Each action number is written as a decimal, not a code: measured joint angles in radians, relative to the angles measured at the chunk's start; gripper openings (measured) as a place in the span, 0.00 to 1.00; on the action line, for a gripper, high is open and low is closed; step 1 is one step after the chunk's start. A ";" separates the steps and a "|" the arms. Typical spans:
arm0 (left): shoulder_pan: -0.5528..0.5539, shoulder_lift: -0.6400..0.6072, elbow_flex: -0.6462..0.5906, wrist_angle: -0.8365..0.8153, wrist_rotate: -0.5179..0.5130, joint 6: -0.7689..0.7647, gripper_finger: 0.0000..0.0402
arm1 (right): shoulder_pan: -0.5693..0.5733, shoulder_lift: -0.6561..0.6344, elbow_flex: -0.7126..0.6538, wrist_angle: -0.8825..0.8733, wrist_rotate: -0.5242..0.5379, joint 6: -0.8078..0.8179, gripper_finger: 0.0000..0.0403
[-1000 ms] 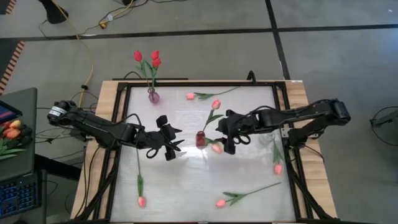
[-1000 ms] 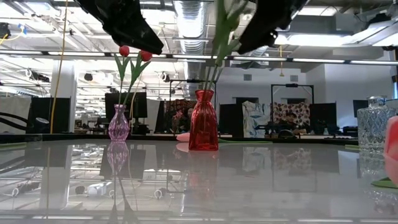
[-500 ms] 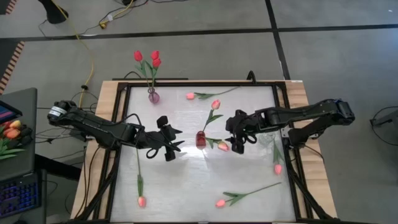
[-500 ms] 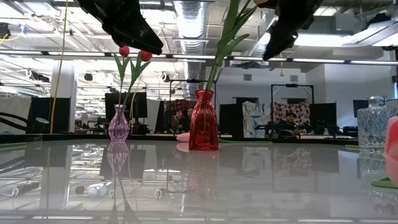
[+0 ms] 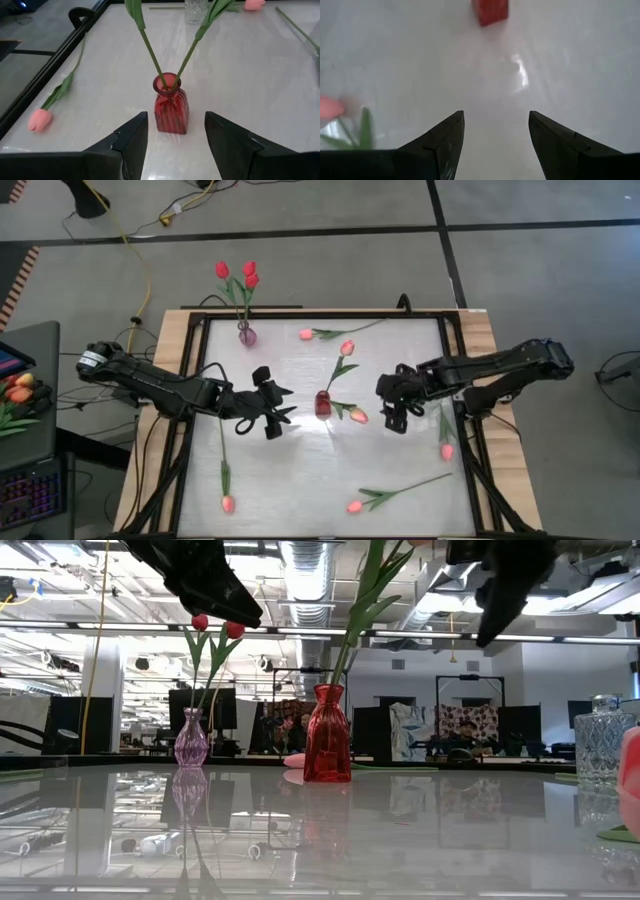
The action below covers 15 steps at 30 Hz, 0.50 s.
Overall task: Sort flowers into vase by color
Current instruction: Put the pink-orange tulip into the red vase
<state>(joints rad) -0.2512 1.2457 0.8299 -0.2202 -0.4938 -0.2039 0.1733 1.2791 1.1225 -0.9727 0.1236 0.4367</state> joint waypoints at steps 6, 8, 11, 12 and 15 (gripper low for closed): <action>0.000 0.000 0.000 0.000 0.000 0.000 0.46 | 0.122 0.001 0.000 -0.013 -0.033 0.092 0.62; 0.000 0.000 0.000 0.000 0.000 0.000 0.46 | 0.165 0.001 0.000 -0.027 -0.050 0.142 0.62; 0.000 0.000 0.000 0.000 0.000 0.000 0.46 | 0.230 0.001 0.000 -0.055 -0.051 0.240 0.62; 0.000 0.000 0.000 0.000 0.000 0.000 0.46 | 0.251 0.001 0.000 -0.060 -0.051 0.267 0.62; 0.000 0.000 0.000 0.000 0.001 0.000 0.46 | 0.319 0.001 0.000 -0.060 -0.049 0.325 0.62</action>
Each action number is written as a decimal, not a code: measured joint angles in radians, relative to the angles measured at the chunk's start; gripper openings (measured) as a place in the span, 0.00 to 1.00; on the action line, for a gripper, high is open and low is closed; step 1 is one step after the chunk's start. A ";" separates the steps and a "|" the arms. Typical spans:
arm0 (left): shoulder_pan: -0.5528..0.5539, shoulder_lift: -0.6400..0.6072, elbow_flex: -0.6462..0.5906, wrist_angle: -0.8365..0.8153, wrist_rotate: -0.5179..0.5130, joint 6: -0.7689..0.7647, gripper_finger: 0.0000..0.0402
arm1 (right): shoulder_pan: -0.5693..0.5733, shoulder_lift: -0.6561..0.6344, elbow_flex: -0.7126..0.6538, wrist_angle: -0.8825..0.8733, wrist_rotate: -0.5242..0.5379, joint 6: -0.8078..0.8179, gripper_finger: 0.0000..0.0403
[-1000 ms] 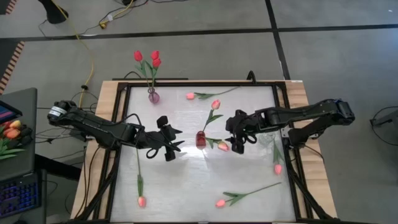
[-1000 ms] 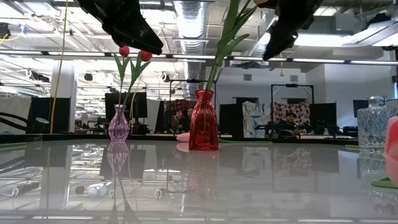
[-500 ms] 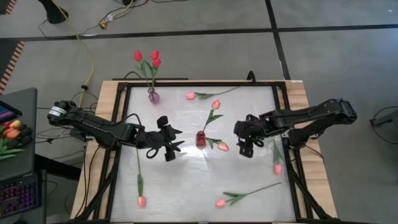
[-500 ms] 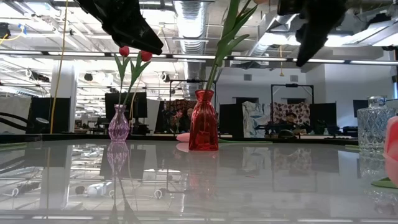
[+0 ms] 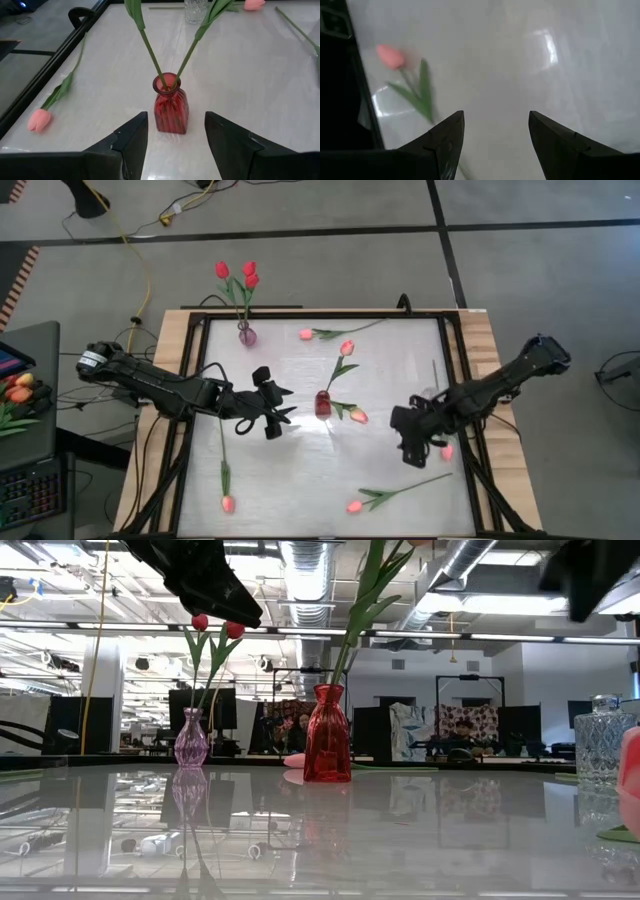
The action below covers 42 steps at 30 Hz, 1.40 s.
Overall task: Sort flowers into vase by color
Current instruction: Put the pink-orange tulip into the red vase
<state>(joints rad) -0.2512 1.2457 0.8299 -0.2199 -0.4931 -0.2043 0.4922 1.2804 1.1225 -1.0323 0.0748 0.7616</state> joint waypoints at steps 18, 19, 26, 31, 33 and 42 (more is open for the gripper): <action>-0.045 0.000 0.000 -0.060 0.277 -0.071 0.46 | 0.247 0.009 0.000 0.107 0.089 0.010 0.62; -0.048 0.000 0.000 -0.088 0.292 -0.099 0.46 | 0.255 0.015 0.000 0.106 0.089 -0.008 0.62; -0.075 0.000 0.000 -0.358 0.517 -0.334 0.46 | 0.291 0.113 0.000 0.108 0.088 -0.160 0.62; -0.128 0.000 0.000 -0.503 0.744 -0.402 0.46 | 0.288 0.198 0.000 0.144 0.086 -0.303 0.62; -0.161 0.000 0.000 -0.518 0.785 -0.352 0.46 | 0.284 0.225 0.000 0.173 0.086 -0.393 0.62; -0.306 0.000 -0.004 -0.668 0.688 0.052 0.46 | 0.256 0.310 0.000 0.234 0.087 -0.490 0.62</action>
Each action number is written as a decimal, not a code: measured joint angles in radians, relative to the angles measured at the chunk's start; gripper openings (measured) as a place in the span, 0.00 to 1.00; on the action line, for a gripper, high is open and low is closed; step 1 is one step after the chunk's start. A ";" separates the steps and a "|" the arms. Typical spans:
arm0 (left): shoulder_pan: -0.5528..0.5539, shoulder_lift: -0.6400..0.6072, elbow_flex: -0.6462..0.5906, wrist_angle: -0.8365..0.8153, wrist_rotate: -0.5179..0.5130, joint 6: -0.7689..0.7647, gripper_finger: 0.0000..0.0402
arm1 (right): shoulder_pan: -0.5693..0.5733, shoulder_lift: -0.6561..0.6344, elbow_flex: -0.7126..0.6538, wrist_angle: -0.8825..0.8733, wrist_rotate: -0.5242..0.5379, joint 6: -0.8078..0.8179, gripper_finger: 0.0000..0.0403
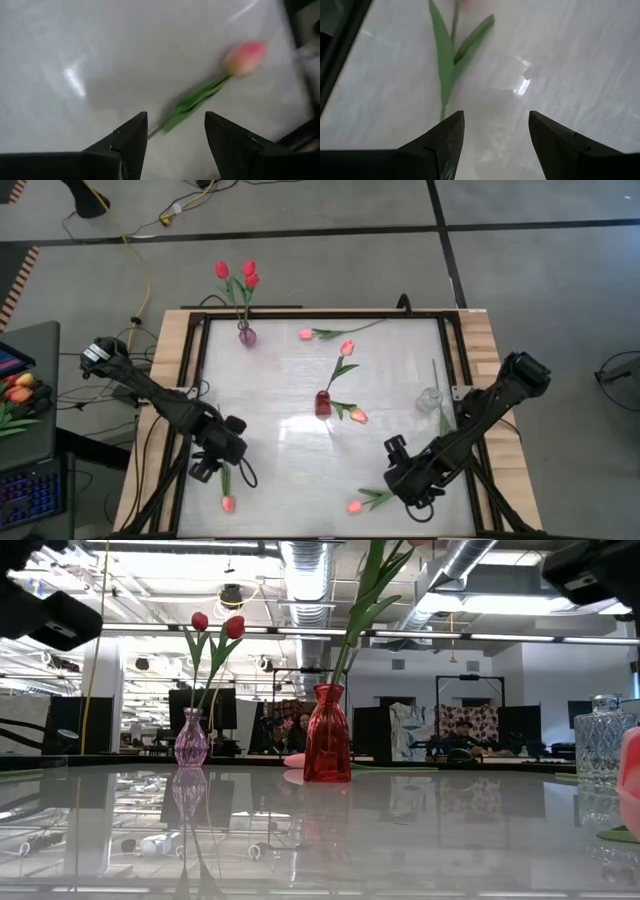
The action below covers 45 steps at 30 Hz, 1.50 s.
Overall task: Sort flowers into vase by color
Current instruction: Put the pink-orange tulip into the red vase
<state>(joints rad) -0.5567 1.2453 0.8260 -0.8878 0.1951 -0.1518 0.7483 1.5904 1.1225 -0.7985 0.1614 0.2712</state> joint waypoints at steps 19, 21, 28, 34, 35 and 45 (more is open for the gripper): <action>-0.032 0.196 -0.136 -0.006 -0.011 0.035 0.46 | 0.003 -0.006 0.000 0.006 0.001 -0.003 0.62; -0.036 0.245 -0.127 -0.014 -0.009 0.034 0.46 | 0.002 -0.006 0.000 0.011 0.001 -0.002 0.62; -0.039 0.295 -0.066 -0.042 -0.082 0.092 0.46 | 0.002 -0.006 0.000 0.023 -0.001 -0.001 0.62; -0.039 0.281 0.019 -0.088 -0.238 0.216 0.46 | 0.002 -0.006 0.000 0.032 -0.002 0.016 0.62; -0.039 0.280 0.032 -0.072 -0.244 0.230 0.46 | 0.002 -0.006 0.000 0.033 -0.002 0.017 0.62; -0.021 0.280 0.055 0.123 -0.257 0.017 0.46 | 0.005 -0.006 0.000 0.044 -0.016 0.045 0.62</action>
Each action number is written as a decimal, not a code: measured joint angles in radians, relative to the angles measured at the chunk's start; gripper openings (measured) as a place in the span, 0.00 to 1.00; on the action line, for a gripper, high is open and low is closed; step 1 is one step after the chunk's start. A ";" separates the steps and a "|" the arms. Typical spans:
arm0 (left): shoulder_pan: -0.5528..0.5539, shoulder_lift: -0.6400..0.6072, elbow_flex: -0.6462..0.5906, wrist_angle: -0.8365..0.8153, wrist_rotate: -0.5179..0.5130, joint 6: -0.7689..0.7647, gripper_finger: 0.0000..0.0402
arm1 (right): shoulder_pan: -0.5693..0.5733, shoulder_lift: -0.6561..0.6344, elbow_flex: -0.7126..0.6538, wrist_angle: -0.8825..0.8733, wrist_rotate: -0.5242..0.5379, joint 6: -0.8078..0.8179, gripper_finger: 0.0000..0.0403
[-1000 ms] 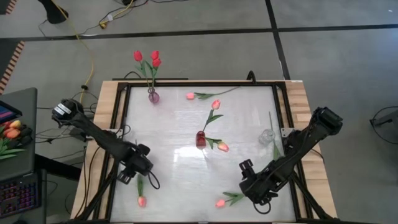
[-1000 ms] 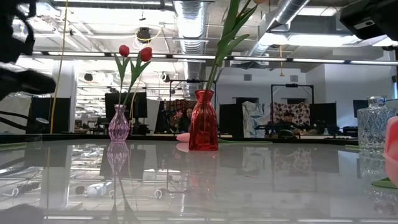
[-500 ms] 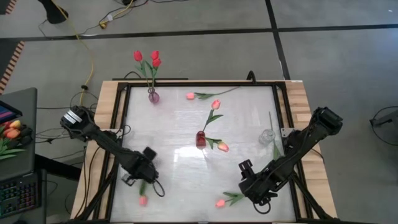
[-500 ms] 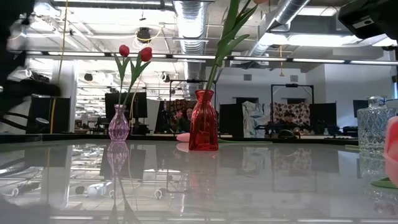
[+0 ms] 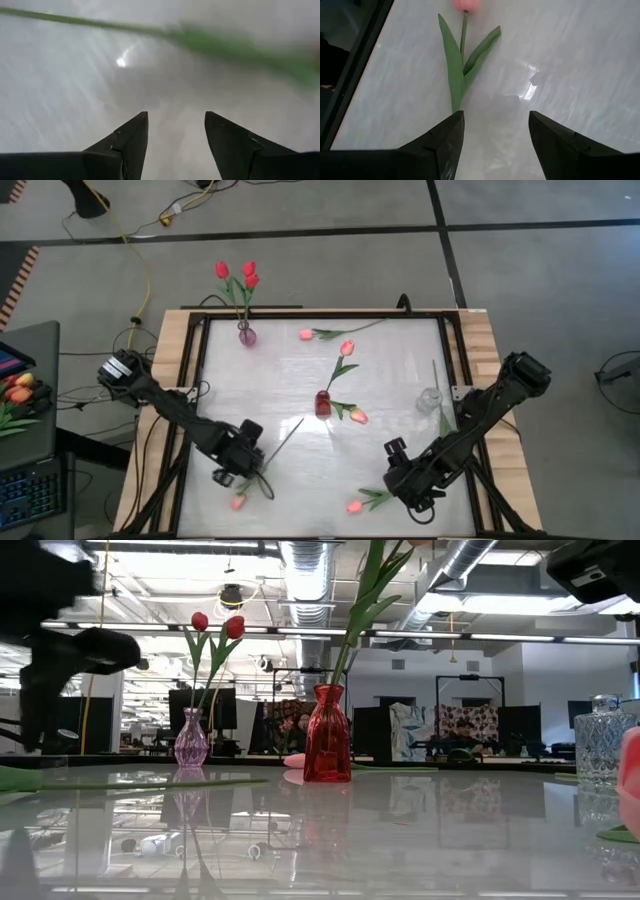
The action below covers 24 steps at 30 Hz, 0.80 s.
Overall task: Sort flowers into vase by color
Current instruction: Put the pink-orange tulip into the red vase
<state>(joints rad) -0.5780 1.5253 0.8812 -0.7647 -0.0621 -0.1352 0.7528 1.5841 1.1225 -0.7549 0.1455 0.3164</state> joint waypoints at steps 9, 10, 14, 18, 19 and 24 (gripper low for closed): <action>0.159 -0.002 0.133 0.076 0.048 -0.777 0.46 | -0.019 0.000 0.000 0.005 -0.020 0.000 0.62; 0.166 -0.001 0.129 0.100 0.057 -0.852 0.46 | -0.023 0.000 0.000 0.011 -0.020 0.000 0.62; 0.143 -0.001 0.103 0.161 0.036 -1.058 0.46 | -0.017 0.000 0.000 0.038 -0.020 0.000 0.62; 0.112 0.013 0.084 0.152 -0.024 -1.144 0.46 | 0.002 0.000 0.000 0.049 -0.020 0.000 0.62; 0.101 0.021 0.084 0.152 -0.031 -1.150 0.46 | 0.007 0.000 0.000 0.049 -0.020 0.000 0.62; 0.063 0.107 0.086 0.168 -0.025 -1.172 0.46 | 0.024 0.000 0.000 0.050 -0.019 -0.001 0.62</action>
<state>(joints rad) -0.5148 1.6328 0.9668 -0.5972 -0.0875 -1.3071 0.7771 1.5836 1.1225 -0.7044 0.1260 0.3157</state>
